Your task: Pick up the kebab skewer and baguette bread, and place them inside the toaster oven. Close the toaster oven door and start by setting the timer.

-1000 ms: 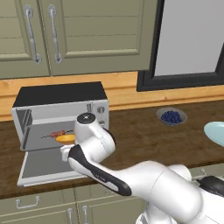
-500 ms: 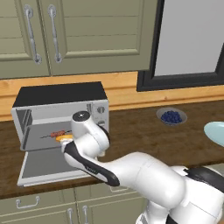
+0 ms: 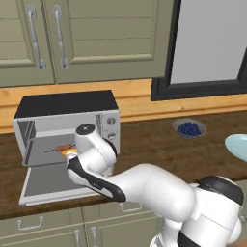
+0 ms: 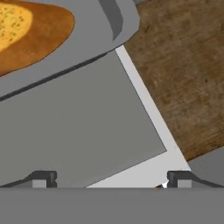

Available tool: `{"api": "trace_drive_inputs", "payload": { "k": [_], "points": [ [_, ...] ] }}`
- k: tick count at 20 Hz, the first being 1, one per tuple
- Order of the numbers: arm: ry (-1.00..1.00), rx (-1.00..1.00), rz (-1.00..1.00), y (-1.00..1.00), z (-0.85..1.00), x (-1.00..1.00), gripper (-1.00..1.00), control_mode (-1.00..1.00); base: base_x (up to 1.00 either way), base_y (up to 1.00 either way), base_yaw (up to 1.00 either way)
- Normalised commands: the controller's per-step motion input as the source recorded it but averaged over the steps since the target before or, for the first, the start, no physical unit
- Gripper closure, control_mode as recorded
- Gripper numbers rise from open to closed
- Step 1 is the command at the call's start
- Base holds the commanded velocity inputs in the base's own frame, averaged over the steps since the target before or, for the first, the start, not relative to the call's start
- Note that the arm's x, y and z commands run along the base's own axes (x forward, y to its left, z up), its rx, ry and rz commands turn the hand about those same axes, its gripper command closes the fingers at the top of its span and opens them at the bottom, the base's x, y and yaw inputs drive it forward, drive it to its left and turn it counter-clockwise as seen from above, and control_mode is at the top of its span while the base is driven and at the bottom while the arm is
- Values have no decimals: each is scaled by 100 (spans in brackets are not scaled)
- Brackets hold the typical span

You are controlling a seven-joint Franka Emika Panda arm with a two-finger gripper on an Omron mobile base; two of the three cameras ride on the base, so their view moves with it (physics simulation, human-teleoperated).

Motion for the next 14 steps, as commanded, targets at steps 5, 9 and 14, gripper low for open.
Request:
{"api": "trace_drive_inputs", "payload": {
  "k": [5, 9, 14],
  "points": [
    [0, 3, -13, 0, -1, 40, -100, -100, 0, 0, 0],
    [0, 4, -11, 0, 0, 30, -100, -100, 0, 0, 0],
    [0, 3, -10, 0, 0, 33, -100, -100, 0, 0, 0]
  ]
}}
